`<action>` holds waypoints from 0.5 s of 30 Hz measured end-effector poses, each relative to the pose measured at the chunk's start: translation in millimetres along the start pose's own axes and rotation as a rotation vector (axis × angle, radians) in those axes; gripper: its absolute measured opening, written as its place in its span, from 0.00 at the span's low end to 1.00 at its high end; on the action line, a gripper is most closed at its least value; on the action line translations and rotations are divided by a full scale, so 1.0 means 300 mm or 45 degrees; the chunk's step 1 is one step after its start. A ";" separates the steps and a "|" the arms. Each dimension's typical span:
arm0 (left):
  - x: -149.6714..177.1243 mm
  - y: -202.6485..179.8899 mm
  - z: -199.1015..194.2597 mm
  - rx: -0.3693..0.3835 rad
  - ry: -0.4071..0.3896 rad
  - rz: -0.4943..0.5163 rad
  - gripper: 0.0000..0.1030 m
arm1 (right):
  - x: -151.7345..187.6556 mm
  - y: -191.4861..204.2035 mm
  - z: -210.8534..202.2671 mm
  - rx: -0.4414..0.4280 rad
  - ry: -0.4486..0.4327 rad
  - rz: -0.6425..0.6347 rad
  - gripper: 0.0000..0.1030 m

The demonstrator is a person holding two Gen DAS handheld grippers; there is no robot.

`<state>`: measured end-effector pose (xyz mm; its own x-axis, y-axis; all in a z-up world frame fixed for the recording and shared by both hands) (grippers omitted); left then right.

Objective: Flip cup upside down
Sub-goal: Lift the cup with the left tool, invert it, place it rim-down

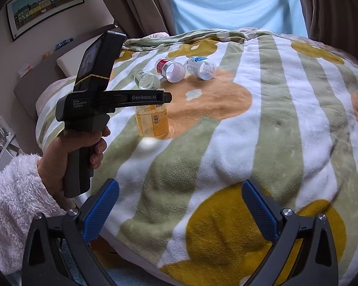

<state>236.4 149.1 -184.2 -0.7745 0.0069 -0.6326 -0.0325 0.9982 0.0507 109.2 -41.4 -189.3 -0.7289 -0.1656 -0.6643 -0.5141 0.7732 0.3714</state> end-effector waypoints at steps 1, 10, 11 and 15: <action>0.013 0.000 -0.004 0.003 -0.006 -0.005 0.55 | 0.001 0.002 0.002 -0.003 0.001 0.001 1.00; 0.073 0.021 -0.047 0.025 -0.054 -0.018 0.71 | 0.006 0.012 0.008 -0.005 0.018 -0.004 1.00; 0.076 0.023 -0.051 0.015 -0.060 -0.026 0.94 | 0.005 0.014 0.009 -0.001 0.023 -0.009 1.00; 0.080 0.042 -0.088 0.040 -0.116 -0.051 1.00 | 0.003 0.025 0.010 0.026 0.025 -0.030 0.99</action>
<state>200.7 160.2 -178.4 -0.7123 -0.0288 -0.7013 -0.0415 0.9991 0.0011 106.1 -34.0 -188.9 -0.7255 -0.1957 -0.6598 -0.5220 0.7813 0.3422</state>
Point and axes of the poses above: each gripper's, at about its wrist camera, not at the fingertips, and z roughly the way its jaws point, y to its left, x to its underside, the point moved 1 cm from there along z, roughly the way its jaws point, and after that the axes turned 9 degrees about -x, right-handed, at the moved point
